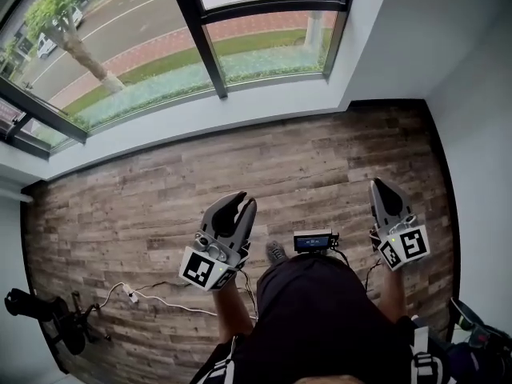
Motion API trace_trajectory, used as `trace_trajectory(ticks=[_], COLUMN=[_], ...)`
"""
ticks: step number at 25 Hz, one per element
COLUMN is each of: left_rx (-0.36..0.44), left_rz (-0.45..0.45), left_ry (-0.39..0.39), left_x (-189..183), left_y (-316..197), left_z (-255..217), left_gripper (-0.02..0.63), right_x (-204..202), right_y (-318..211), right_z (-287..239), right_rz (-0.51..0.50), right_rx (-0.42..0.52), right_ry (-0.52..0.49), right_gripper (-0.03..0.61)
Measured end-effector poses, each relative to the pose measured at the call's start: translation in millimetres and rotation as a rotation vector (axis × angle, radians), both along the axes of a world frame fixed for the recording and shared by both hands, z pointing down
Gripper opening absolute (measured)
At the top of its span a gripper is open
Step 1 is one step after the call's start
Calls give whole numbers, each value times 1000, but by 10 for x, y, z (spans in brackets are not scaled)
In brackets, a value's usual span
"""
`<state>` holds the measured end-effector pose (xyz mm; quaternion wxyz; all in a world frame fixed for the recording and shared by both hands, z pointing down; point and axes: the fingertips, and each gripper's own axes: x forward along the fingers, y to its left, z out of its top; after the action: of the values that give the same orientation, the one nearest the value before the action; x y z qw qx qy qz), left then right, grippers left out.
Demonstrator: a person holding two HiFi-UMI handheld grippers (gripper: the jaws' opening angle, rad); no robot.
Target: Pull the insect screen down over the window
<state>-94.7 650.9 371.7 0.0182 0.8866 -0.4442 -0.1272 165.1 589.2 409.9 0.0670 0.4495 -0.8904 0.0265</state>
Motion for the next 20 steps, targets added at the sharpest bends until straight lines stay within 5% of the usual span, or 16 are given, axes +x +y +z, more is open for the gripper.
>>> trace_trajectory(ticks=[14, 20], left_rx=[16, -13], left_rz=[24, 7], left_ry=[41, -5], left_x=[-401, -411], left_y=[-233, -446], left_z=[-20, 109], left_gripper=[92, 92], right_x=[-557, -539], right_y=[-62, -323], right_z=[-26, 10], right_rz=[-12, -70], right_rx=[60, 6], right_ry=[108, -82], right_gripper=[8, 9])
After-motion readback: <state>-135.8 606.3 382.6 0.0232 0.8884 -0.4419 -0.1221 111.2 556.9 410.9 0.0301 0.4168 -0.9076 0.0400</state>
